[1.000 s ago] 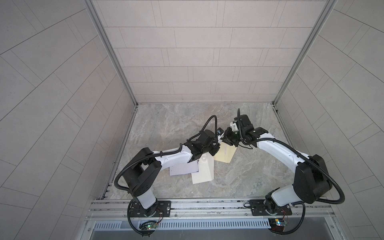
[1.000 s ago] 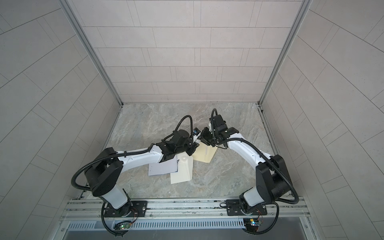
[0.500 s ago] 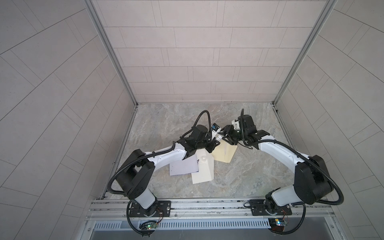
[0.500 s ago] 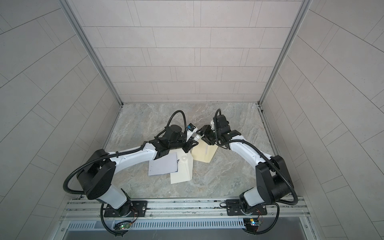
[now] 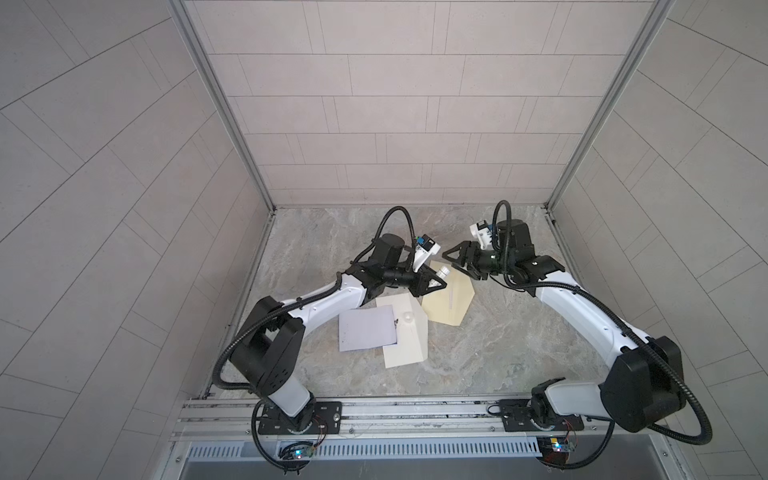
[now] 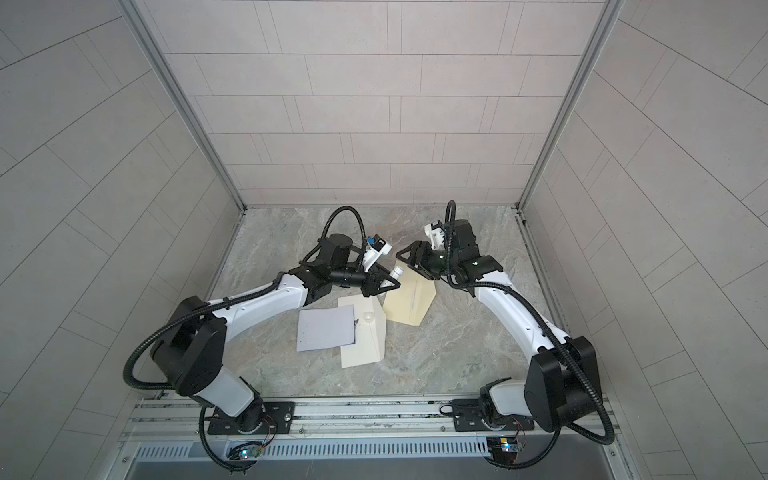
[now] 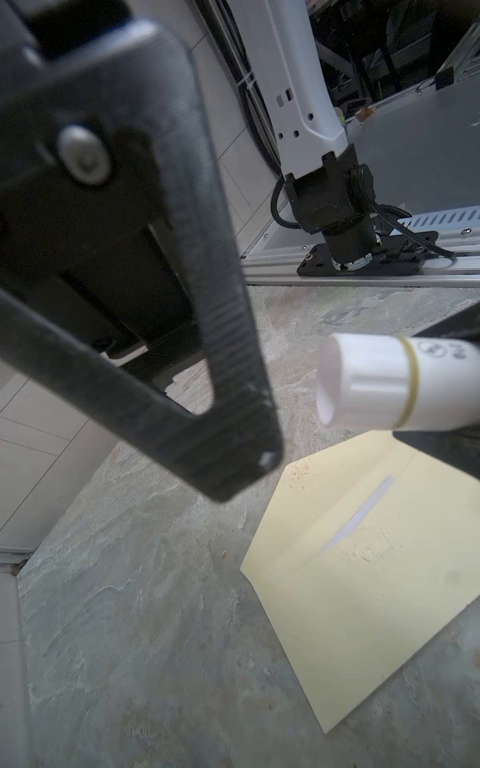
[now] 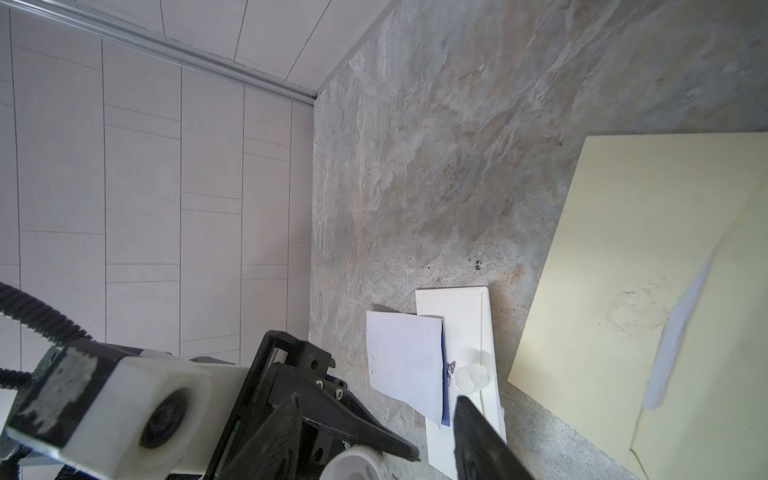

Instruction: Place the letter into the envelope and seal it

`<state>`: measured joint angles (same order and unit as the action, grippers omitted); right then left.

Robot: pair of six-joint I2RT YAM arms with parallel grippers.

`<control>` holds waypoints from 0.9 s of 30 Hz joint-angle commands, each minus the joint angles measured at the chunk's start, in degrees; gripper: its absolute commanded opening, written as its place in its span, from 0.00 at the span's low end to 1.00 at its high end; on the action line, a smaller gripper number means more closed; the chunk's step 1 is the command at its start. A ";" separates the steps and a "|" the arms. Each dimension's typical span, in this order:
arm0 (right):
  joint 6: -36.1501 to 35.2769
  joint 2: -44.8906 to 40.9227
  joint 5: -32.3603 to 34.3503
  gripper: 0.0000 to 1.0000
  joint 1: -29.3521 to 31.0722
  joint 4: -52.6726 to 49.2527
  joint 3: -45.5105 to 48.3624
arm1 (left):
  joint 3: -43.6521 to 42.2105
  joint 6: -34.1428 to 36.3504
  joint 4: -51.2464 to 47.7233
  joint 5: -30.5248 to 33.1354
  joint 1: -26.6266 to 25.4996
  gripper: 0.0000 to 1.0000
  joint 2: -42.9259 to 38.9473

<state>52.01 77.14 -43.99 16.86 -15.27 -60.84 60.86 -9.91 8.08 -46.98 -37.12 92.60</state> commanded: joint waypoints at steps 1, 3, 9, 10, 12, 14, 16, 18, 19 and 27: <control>-2.50 1.20 -1.66 0.59 2.01 -1.48 -1.20 | 2.24 -1.53 1.34 -2.66 0.01 0.00 0.90; -3.07 1.43 -1.97 0.56 3.08 -1.89 -1.58 | 2.33 -1.52 1.25 -2.29 -0.04 0.00 1.01; -4.99 1.34 -0.61 0.30 3.97 -5.48 -2.16 | 2.12 -0.74 0.60 -0.21 0.03 0.00 1.09; -4.99 1.41 -0.31 0.24 3.97 -5.88 -2.10 | 2.03 -0.67 0.55 0.55 0.03 0.00 1.01; -5.08 1.68 0.34 0.18 3.97 -6.35 -2.14 | 1.92 -0.33 0.44 2.33 0.03 0.00 0.79; -4.58 1.98 1.65 0.12 3.97 -6.78 -2.12 | 1.76 0.35 0.19 6.14 -0.05 0.00 0.40; -3.54 2.54 3.59 0.06 3.97 -7.12 -2.18 | 1.30 1.42 0.61 12.91 -0.70 0.00 -0.35; -1.97 3.37 6.67 0.00 4.10 -7.94 -2.26 | 1.23 4.77 -0.25 22.07 -2.34 0.00 -1.29; -0.51 4.02 9.10 0.00 4.31 -8.52 -2.30 | 1.10 7.40 -0.35 27.87 -4.26 0.00 -1.74; 22.21 8.62 24.36 0.00 6.86 -6.23 3.13 | -1.39 26.99 9.04 61.24 -16.45 0.00 -0.05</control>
<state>62.43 83.05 -31.40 22.57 -18.22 -61.14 59.35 3.38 8.80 -1.56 -50.30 92.97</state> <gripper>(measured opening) 0.274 0.240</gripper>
